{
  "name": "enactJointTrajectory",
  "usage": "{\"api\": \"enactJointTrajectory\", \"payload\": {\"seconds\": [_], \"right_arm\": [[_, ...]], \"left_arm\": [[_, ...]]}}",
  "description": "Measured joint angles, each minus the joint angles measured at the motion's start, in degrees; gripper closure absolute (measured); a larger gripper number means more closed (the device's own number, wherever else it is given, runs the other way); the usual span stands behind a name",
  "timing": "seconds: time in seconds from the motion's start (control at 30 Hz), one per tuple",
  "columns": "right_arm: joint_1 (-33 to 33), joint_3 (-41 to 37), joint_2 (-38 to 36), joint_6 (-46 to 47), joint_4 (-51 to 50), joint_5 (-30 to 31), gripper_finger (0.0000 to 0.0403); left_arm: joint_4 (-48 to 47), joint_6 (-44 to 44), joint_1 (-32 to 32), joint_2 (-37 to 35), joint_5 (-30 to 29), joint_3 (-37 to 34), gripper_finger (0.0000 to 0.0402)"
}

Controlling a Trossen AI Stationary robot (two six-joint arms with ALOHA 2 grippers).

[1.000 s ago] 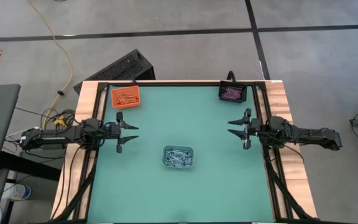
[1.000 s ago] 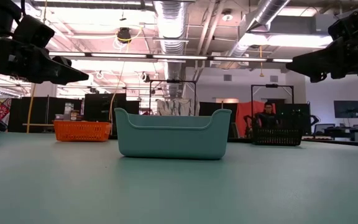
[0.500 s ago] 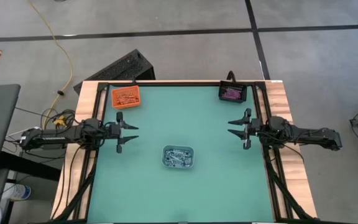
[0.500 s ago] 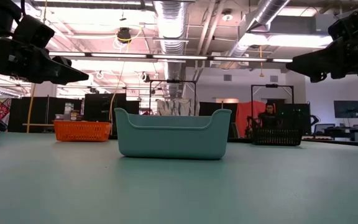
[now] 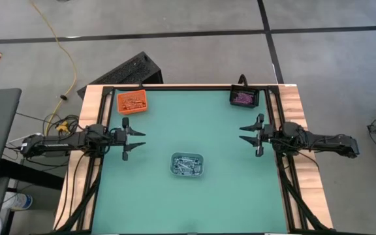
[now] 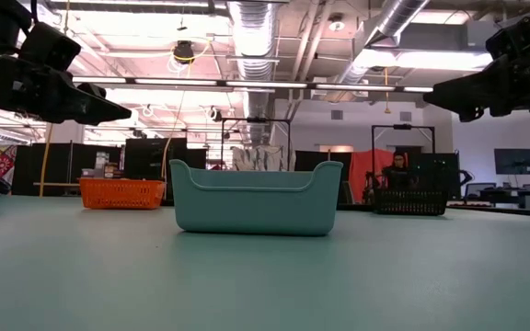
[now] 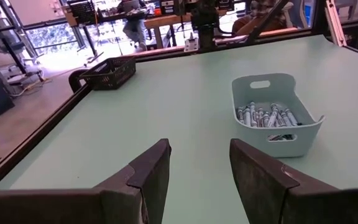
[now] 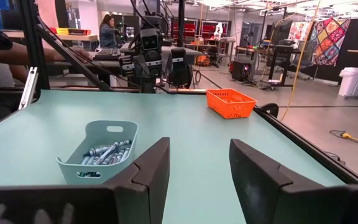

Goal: Sort crayons
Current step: Return to Home Position

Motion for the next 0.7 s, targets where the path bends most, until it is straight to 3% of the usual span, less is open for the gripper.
{"api": "enactJointTrajectory", "payload": {"seconds": [0.7], "right_arm": [[0.0, 0.0, 0.0, 0.0, 0.0, 0.0, 0.023]], "left_arm": [[0.0, 0.4, 0.0, 0.0, 0.0, 0.0, 0.0244]]}}
